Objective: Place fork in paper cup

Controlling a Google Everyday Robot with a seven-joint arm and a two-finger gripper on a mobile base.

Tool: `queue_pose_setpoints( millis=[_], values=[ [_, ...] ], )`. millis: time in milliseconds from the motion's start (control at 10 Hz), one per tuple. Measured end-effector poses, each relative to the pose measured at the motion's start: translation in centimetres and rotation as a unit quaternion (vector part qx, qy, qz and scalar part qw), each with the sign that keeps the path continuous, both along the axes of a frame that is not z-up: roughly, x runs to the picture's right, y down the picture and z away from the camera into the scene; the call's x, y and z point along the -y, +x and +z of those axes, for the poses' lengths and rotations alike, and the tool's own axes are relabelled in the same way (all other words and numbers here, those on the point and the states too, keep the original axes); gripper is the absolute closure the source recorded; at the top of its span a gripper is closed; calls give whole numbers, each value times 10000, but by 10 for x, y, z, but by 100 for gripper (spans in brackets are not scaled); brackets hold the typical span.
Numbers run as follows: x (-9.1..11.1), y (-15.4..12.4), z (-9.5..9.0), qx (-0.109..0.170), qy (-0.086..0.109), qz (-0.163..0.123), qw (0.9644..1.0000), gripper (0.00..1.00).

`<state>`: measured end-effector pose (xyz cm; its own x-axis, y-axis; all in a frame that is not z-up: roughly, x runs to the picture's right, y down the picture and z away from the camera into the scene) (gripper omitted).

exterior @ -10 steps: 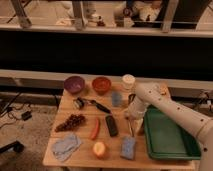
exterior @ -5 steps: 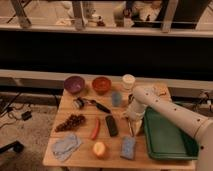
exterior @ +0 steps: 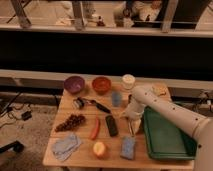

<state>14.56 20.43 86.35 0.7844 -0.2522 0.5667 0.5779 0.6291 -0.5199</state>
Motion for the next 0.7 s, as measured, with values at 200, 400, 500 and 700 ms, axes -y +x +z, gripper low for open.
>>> queue_pose_setpoints(
  millis=[200, 400, 500, 700],
  values=[
    [9, -1, 1, -4, 73, 91, 9999, 20],
    [16, 1, 1, -35, 127, 185, 9997, 20],
    [17, 2, 1, -47, 142, 203, 9997, 20],
    [17, 3, 2, -67, 154, 186, 9997, 20]
  ],
)
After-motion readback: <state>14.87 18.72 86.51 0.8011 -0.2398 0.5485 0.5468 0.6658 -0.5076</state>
